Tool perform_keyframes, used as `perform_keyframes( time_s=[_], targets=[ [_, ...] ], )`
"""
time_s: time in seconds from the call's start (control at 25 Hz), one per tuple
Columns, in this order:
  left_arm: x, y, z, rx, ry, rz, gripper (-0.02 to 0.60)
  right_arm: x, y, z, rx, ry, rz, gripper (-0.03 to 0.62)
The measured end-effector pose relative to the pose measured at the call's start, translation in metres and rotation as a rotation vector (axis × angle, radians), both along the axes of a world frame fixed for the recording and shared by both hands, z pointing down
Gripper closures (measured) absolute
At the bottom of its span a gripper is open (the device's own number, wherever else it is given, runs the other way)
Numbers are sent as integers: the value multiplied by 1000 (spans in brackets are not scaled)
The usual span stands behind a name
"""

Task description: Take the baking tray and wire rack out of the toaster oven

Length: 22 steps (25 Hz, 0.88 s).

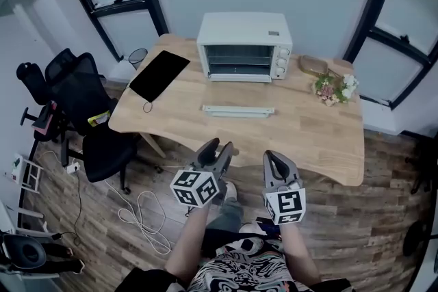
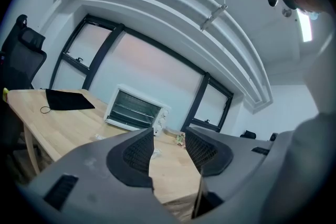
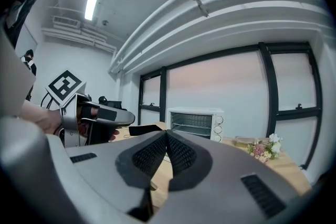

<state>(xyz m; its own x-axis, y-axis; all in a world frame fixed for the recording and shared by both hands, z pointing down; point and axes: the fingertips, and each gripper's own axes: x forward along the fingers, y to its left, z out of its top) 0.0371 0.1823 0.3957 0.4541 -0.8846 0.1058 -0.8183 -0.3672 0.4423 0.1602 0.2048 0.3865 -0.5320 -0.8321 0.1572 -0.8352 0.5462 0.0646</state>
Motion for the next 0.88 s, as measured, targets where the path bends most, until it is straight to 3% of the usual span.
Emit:
perform_keyframes(
  time_s=[0.56,0.88],
  targets=[
    [-29,-173,46,-109,43,28,414,-26,-163,42,-103,45,26,594],
    [-37,-250,72,-167,57,77,414,-35,-226,73,-182,72,59,592]
  ],
)
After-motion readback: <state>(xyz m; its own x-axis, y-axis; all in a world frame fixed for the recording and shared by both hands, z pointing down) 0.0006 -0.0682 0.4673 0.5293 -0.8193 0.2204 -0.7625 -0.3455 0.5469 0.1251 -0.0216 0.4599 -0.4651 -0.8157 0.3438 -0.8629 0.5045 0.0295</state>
